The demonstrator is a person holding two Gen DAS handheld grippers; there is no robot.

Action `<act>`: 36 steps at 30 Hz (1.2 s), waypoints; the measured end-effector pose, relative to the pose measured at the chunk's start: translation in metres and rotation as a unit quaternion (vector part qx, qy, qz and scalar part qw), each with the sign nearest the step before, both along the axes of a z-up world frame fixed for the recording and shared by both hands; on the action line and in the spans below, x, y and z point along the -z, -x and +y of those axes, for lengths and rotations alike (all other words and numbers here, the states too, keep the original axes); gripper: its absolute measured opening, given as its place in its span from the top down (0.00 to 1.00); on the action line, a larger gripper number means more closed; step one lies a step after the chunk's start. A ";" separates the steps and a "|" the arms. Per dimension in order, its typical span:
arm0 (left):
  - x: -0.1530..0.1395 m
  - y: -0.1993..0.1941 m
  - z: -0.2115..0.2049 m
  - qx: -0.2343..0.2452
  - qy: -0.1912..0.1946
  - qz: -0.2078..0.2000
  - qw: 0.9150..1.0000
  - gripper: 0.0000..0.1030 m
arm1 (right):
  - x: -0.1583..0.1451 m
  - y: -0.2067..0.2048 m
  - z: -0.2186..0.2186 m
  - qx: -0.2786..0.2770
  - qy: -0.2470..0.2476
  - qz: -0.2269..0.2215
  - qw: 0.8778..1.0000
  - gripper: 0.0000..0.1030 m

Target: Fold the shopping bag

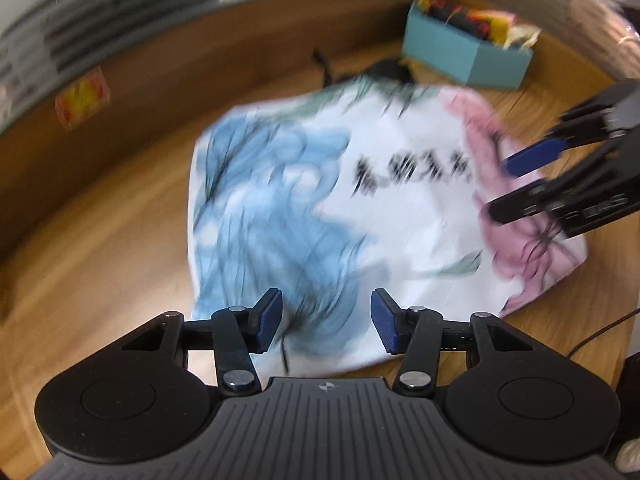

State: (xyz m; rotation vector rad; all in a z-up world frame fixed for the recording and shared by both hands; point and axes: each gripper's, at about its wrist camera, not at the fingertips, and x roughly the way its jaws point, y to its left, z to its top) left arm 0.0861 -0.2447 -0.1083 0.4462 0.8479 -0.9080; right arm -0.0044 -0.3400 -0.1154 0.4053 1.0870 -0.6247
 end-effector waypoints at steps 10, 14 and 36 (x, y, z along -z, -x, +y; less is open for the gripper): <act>0.018 -0.003 -0.017 0.001 -0.006 0.019 1.000 0.68 | 0.022 -0.026 -0.014 -0.030 -0.015 0.012 0.999 0.55; 0.029 -0.009 -0.017 -0.008 -0.012 0.031 0.999 0.68 | 0.033 -0.034 -0.014 -0.037 -0.023 0.022 0.999 0.56; -0.009 -0.007 0.019 -0.066 0.030 0.006 0.997 0.66 | 0.024 -0.044 -0.026 -0.064 -0.038 0.033 0.997 0.55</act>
